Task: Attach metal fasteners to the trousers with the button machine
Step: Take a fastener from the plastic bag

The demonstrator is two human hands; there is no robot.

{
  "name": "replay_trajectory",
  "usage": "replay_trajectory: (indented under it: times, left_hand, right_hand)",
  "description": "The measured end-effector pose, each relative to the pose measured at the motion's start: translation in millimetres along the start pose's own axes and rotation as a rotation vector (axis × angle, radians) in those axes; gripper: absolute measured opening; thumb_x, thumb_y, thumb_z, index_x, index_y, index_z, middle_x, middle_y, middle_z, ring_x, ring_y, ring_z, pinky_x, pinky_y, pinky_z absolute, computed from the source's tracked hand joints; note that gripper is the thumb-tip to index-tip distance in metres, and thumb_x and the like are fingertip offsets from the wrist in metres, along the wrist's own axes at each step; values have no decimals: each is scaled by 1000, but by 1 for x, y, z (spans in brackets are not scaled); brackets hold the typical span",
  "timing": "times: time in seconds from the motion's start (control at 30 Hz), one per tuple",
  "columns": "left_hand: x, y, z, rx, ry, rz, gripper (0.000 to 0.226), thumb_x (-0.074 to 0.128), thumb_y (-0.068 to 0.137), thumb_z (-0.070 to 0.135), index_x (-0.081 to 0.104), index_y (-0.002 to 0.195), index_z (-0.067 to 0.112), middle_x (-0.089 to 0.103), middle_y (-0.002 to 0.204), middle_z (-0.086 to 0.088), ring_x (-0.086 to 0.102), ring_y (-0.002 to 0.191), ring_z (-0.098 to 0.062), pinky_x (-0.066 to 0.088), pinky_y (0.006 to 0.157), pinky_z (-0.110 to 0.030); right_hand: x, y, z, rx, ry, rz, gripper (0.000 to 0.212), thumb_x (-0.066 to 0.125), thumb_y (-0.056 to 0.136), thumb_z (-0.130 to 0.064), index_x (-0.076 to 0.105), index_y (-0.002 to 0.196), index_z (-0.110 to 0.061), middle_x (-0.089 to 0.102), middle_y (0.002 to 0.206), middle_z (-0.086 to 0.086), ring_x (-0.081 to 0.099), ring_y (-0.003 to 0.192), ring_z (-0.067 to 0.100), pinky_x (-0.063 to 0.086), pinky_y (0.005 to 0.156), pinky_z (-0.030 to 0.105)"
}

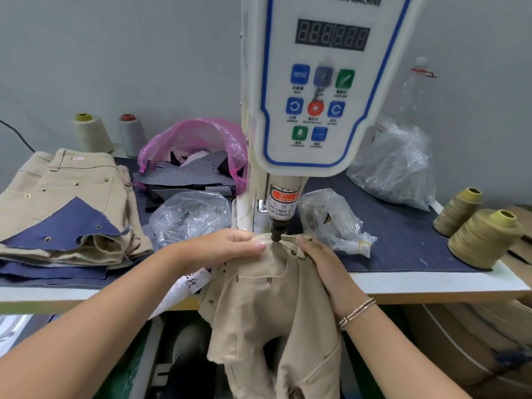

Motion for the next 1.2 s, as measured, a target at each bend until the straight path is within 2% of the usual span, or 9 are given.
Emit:
replay_trajectory:
  times: [0.1, 0.17, 0.3, 0.43, 0.53, 0.63, 0.73, 0.93, 1.2]
  left_hand:
    - [2, -4, 3, 34, -42, -43, 16, 58, 92, 12, 67, 104, 8, 69, 97, -4, 64, 86, -15, 51, 72, -20]
    - [1, -11, 6, 63, -102, -69, 35, 65, 80, 11, 61, 111, -6, 66, 98, -14, 63, 84, -21, 51, 73, -25]
    - [0, -22, 6, 119, -225, -72, 49, 72, 62, 23, 64, 100, -7, 68, 89, -17, 66, 73, -21, 54, 66, -25]
    - [-30, -36, 17, 314, -307, 185, 28, 69, 65, 28, 76, 85, 12, 73, 84, -11, 69, 74, -19, 56, 65, -23]
    - [-72, -42, 4, 264, -413, 530, 14, 66, 74, 26, 75, 71, 16, 72, 72, -4, 66, 68, -18, 54, 65, -25]
    - [-99, -40, -24, 132, -254, 885, 26, 62, 88, 32, 70, 79, 9, 69, 79, -9, 61, 74, -21, 46, 74, -33]
    - [-94, -29, -32, 107, -143, 904, 34, 59, 91, 38, 69, 83, 6, 71, 84, -11, 61, 79, -21, 46, 76, -33]
    - [-72, -8, -48, -94, 272, 689, 49, 53, 93, 48, 66, 86, 1, 68, 82, -11, 62, 80, -23, 46, 76, -31]
    - [-53, -23, -52, 170, 762, 974, 46, 47, 94, 45, 38, 59, 17, 51, 57, 2, 52, 64, -24, 35, 56, -35]
  right_hand:
    - [13, -16, -6, -53, -125, -28, 34, 54, 94, -21, 52, 59, -20, 57, 62, -10, 51, 63, 3, 41, 62, 14]
    - [20, -25, -17, -95, -187, -78, 29, 53, 95, -14, 55, 66, -19, 58, 57, -9, 51, 57, -1, 39, 61, 12]
    - [27, -37, -42, -158, -388, -221, 21, 56, 94, -18, 65, 77, -27, 67, 66, -6, 59, 65, -1, 45, 67, 11]
    - [-15, -17, -59, -173, -485, 175, 22, 56, 92, -24, 66, 73, -25, 65, 64, -4, 57, 64, 9, 46, 65, 23]
    - [-56, 6, -74, -156, -840, 425, 19, 53, 92, -24, 64, 76, -24, 64, 76, -3, 56, 73, 15, 40, 64, 27]
    - [-64, 28, -77, -52, -1315, 355, 22, 48, 94, -26, 69, 93, -23, 67, 96, 4, 60, 85, 25, 47, 68, 31]
    - [-53, 50, -71, 46, -1671, 263, 29, 43, 93, -26, 66, 111, -28, 62, 111, 7, 59, 96, 29, 42, 72, 30]
    - [-48, 81, -60, 387, -1800, 255, 35, 54, 90, -33, 58, 122, -18, 60, 121, 1, 57, 114, 25, 43, 93, 35]
    - [-45, 93, -53, 462, -1907, 210, 38, 51, 93, -29, 55, 126, -11, 57, 130, 7, 52, 122, 30, 40, 99, 36]
Point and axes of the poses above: each hand's wrist, its own y-axis towards the middle knuckle, its own x-axis out of the palm, z = x × y, the point moved 4 cm from there along y, towards the middle knuckle
